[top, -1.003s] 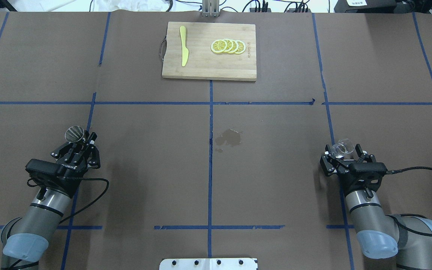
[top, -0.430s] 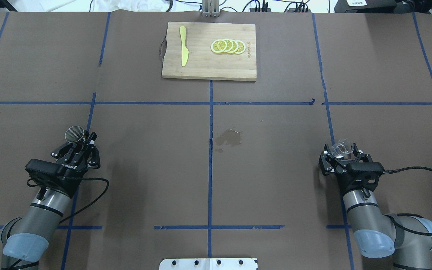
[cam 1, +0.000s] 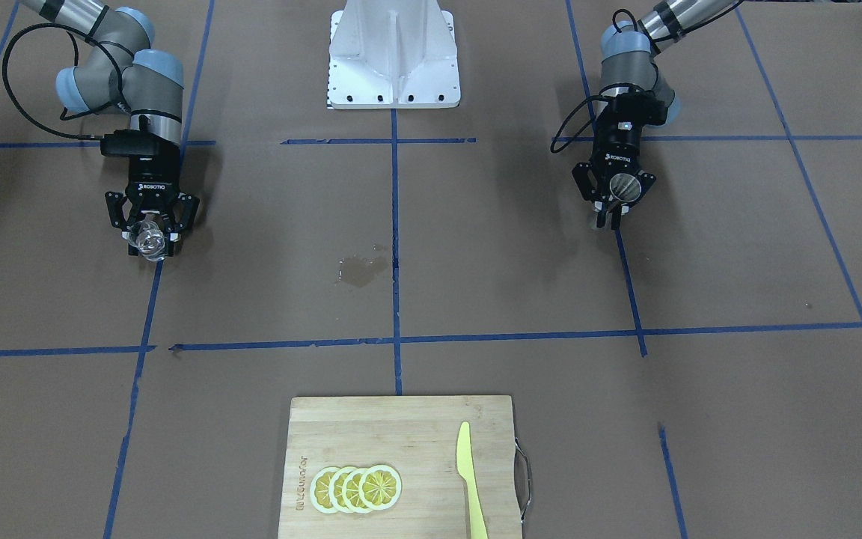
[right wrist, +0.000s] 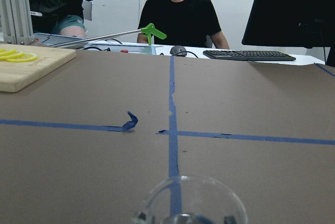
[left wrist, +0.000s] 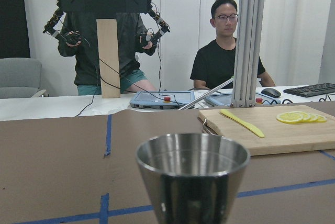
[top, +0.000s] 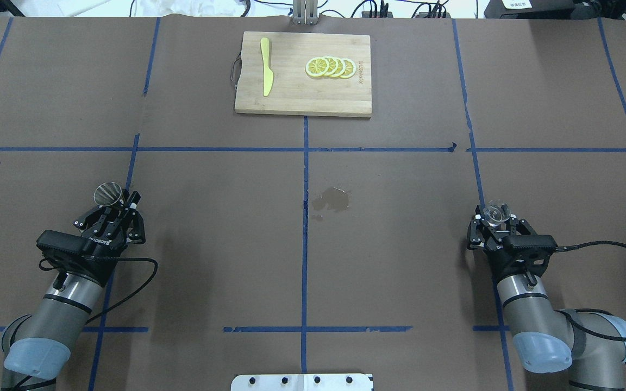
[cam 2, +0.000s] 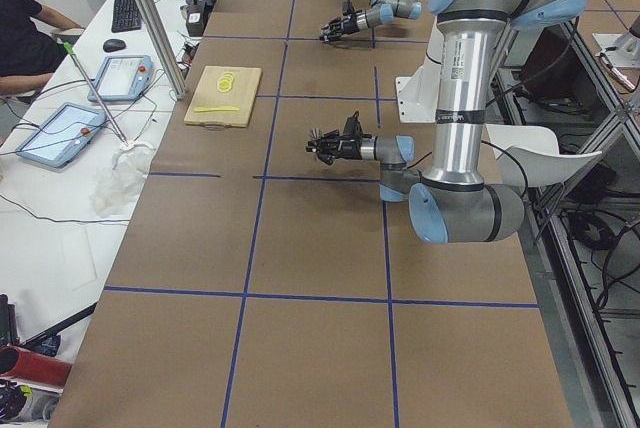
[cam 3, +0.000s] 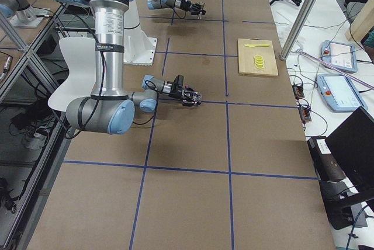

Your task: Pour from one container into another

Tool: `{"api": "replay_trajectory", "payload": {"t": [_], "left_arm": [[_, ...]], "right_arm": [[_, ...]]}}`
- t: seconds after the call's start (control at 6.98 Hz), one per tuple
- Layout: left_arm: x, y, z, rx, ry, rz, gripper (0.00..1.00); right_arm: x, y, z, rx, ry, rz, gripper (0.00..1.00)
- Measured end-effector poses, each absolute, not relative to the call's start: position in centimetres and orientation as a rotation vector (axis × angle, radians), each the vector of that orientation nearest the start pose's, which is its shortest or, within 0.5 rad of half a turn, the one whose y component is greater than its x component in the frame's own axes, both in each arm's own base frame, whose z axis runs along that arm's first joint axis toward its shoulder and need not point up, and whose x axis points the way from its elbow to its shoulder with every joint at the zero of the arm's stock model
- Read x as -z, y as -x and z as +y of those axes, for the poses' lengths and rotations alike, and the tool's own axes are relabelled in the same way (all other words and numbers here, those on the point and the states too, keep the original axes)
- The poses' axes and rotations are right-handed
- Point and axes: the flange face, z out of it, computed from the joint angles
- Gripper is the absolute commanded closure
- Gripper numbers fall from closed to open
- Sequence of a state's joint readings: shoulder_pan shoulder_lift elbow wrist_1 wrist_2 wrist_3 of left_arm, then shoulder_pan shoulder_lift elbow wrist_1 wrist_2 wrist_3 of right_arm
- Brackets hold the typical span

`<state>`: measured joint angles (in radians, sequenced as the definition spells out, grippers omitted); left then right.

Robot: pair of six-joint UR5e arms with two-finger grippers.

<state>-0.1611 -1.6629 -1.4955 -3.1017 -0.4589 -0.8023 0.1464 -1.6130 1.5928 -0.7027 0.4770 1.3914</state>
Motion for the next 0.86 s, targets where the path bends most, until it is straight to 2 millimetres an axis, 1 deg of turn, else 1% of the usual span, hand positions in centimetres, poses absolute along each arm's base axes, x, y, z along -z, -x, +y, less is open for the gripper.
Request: {"api": "replay_trajectory", "payload": {"t": [0.14, 0.43, 0.57, 0.72, 0.86], "left_arm": [[-48.0, -43.6, -29.6, 0.382, -1.35, 0.809, 1.0], [-47.9, -43.5, -29.6, 0.384, -1.35, 0.812, 1.0], [-47.9, -43.6, -29.6, 0.383, -1.35, 0.811, 1.0], [-47.9, -43.6, -29.6, 0.382, -1.35, 0.81, 1.0], [-48.0, -43.7, -29.6, 0.381, -1.349, 0.811, 1.0]], "right_arm": [[-55.1, 43.7, -28.9, -0.433, -1.134, -0.582, 1.0], [-54.5, 43.7, -28.9, -0.431, -1.14, -0.598, 1.0], [-52.9, 44.1, -29.3, -0.413, -1.161, -0.611, 1.0], [-50.5, 45.0, -29.9, -0.39, -1.19, -0.619, 1.0], [-48.6, 45.7, -30.4, -0.373, -1.211, -0.622, 1.0]]}}
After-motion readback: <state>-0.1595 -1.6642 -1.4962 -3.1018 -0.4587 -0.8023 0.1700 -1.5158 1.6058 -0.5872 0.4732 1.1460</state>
